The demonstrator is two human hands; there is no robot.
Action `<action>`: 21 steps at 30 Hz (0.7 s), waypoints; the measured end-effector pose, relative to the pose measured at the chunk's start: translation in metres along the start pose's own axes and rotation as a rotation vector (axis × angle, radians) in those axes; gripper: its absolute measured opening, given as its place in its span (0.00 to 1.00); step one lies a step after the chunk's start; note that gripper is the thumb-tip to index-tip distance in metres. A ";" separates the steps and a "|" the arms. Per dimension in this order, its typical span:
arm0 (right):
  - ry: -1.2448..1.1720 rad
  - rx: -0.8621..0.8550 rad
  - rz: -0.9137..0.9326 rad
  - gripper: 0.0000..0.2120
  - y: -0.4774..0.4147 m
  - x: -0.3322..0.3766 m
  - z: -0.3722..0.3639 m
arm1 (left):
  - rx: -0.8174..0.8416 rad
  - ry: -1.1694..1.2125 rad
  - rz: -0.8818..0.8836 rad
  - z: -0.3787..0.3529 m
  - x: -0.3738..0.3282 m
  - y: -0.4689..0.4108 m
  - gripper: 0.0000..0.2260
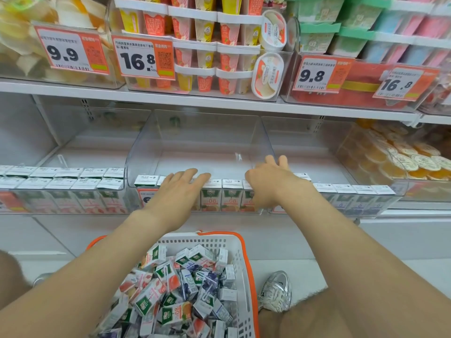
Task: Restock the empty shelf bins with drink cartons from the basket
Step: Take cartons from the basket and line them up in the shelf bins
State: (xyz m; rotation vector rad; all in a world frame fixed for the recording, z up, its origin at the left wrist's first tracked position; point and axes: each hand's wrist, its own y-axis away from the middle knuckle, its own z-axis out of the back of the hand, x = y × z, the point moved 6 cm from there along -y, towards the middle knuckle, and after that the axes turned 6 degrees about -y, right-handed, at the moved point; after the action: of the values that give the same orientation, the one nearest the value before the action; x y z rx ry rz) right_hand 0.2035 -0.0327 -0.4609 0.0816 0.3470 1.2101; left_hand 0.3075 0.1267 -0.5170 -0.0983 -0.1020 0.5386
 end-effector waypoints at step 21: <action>-0.211 0.441 0.459 0.05 0.074 0.173 -0.125 | 0.307 -0.003 -0.019 -0.089 -0.015 0.090 0.13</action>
State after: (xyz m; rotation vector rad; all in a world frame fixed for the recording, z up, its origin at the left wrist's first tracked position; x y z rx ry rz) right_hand 0.1515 0.1384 -0.5987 0.6971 0.4174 1.5422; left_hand 0.2597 0.1899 -0.6175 0.2020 -0.0220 0.5301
